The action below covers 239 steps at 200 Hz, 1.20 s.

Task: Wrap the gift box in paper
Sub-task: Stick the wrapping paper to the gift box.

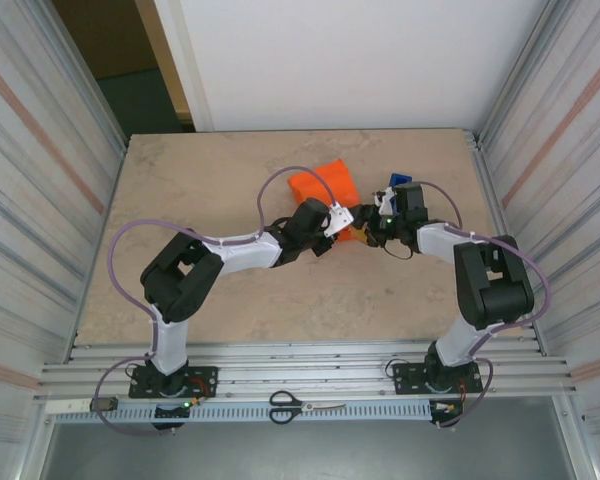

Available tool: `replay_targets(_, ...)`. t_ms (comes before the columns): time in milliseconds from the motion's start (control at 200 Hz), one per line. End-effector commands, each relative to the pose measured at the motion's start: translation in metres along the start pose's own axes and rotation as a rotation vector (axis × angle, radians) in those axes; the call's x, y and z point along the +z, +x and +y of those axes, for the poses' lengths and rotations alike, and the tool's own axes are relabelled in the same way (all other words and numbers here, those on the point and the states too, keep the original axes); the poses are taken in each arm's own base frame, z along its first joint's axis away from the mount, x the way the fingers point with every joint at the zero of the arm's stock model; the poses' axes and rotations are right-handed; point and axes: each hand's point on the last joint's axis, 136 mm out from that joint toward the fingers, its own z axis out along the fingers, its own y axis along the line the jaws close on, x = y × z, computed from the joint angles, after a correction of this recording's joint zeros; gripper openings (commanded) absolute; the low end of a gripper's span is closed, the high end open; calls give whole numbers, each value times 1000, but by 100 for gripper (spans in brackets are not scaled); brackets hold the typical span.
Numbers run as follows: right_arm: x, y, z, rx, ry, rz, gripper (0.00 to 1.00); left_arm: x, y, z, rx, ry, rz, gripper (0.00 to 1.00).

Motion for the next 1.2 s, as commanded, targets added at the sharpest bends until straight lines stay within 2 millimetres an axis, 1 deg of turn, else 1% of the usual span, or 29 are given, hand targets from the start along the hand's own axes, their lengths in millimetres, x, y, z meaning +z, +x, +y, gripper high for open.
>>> replay_targets(0,-14,8,31,-80,-79,10,59,4,161,-82,30,263,486,20)
replay_targets(50,-16,9,31,-81,-79,9,59,5,163,-82,30,262,490,20)
replay_targets(115,-17,11,32,-85,-85,9,54,5,162,-82,30,262,488,20)
replay_targets(175,-18,11,34,-89,-89,8,53,5,162,-82,30,258,488,20)
replay_targets(220,-19,12,34,-91,-93,10,49,4,162,-82,29,259,489,20)
replay_targets(266,-19,12,36,-95,-103,11,47,5,162,-82,28,259,488,19)
replay_targets(441,-14,5,43,-82,-137,3,43,5,161,-81,26,256,485,19)
replay_targets(541,-9,1,46,-75,-153,-2,38,5,162,-82,26,258,489,19)
replay_targets(601,-5,-1,43,-61,-144,2,35,5,162,-82,28,258,489,19)
replay_targets(661,-2,-3,42,-53,-142,2,30,5,162,-82,30,257,488,19)
replay_targets(797,2,-8,38,-37,-118,-12,23,5,163,-82,32,257,490,19)
replay_targets(867,5,-10,29,-4,-79,-14,18,5,163,-82,32,258,491,19)
replay_targets(942,7,-11,28,1,-74,-17,13,6,162,-81,34,256,490,19)
replay_targets(1042,9,-9,27,18,-58,-8,11,6,162,-81,33,256,491,19)
replay_targets(1112,9,-8,20,47,-16,-4,10,6,162,-81,35,256,492,19)
replay_targets(1192,6,-8,23,51,-18,-7,8,6,161,-81,35,256,492,19)
